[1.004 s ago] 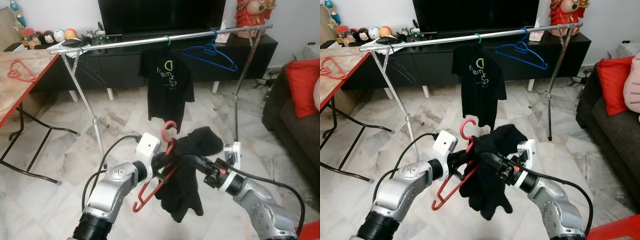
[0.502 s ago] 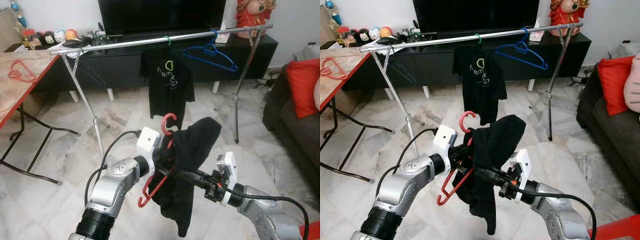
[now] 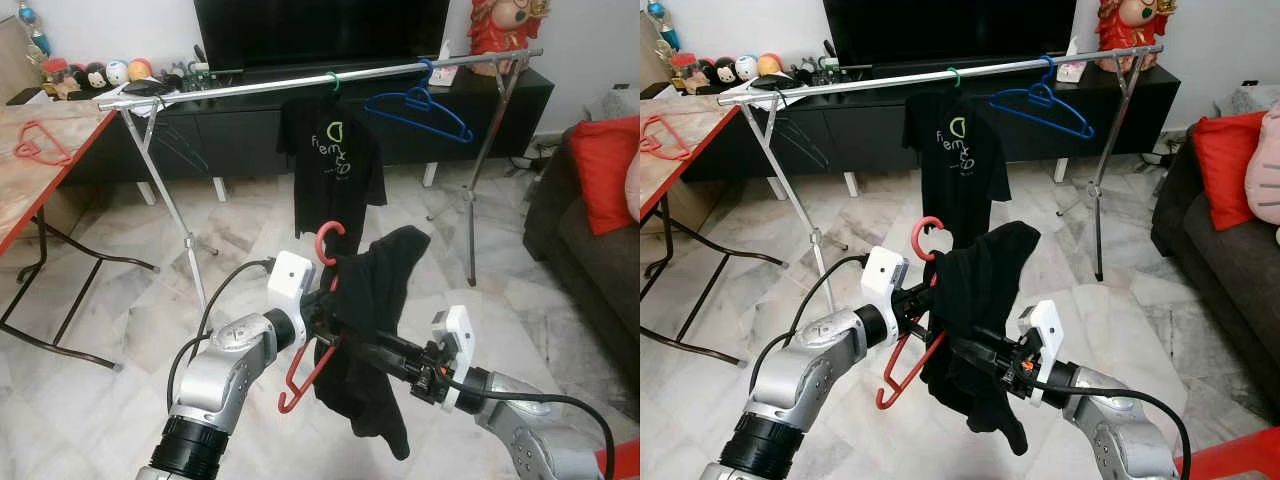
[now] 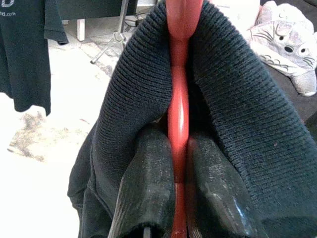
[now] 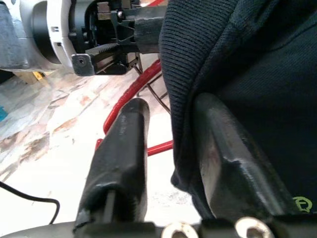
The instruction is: Hang hanger
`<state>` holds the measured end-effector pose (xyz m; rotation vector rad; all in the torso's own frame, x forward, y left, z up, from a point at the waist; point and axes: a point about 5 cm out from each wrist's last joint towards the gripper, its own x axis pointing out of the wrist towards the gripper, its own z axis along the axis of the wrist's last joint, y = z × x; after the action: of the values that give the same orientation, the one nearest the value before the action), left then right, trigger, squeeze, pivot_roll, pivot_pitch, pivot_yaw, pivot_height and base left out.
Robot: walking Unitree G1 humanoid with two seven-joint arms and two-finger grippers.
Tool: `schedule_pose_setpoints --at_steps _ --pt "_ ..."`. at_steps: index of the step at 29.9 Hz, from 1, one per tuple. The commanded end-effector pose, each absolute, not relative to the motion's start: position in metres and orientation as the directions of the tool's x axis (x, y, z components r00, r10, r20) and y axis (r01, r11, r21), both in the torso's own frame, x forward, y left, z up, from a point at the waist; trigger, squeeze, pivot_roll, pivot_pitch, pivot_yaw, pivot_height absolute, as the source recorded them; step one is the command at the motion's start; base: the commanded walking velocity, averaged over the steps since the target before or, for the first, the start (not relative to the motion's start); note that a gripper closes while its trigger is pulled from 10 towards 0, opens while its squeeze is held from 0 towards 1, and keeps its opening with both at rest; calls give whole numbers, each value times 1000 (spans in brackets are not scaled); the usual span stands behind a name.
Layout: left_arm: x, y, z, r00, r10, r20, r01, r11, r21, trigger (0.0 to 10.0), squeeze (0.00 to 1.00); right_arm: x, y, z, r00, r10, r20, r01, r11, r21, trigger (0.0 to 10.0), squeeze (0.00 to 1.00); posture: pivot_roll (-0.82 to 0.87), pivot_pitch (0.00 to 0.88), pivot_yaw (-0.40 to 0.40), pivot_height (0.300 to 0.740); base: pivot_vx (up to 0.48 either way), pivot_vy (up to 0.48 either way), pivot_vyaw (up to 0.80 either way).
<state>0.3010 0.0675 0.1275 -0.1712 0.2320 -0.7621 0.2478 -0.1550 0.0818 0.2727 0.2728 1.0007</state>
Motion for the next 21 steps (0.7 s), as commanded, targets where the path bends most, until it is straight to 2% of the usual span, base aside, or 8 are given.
schedule_pose_setpoints --at_steps 1,3,7,21 --pt "305 70 140 717 -692 -83 663 715 -222 10000 0 250 -155 83 519 849 -104 -786 521 332 10000 1000 -32 0 53 740 0 0 0" --pt "305 71 139 714 -695 -88 664 712 -229 10000 0 255 -160 81 562 815 -138 -762 576 296 10000 1000 -34 0 54 740 0 0 0" --pt "304 72 137 715 -693 -94 661 714 -229 10000 0 259 -165 81 594 786 -170 -744 617 256 10000 1000 -37 0 56 740 0 0 0" --pt "306 73 137 720 -689 -82 654 714 -248 10000 0 253 -166 77 582 780 -230 -756 623 200 10000 1000 -46 0 59 740 0 0 0"
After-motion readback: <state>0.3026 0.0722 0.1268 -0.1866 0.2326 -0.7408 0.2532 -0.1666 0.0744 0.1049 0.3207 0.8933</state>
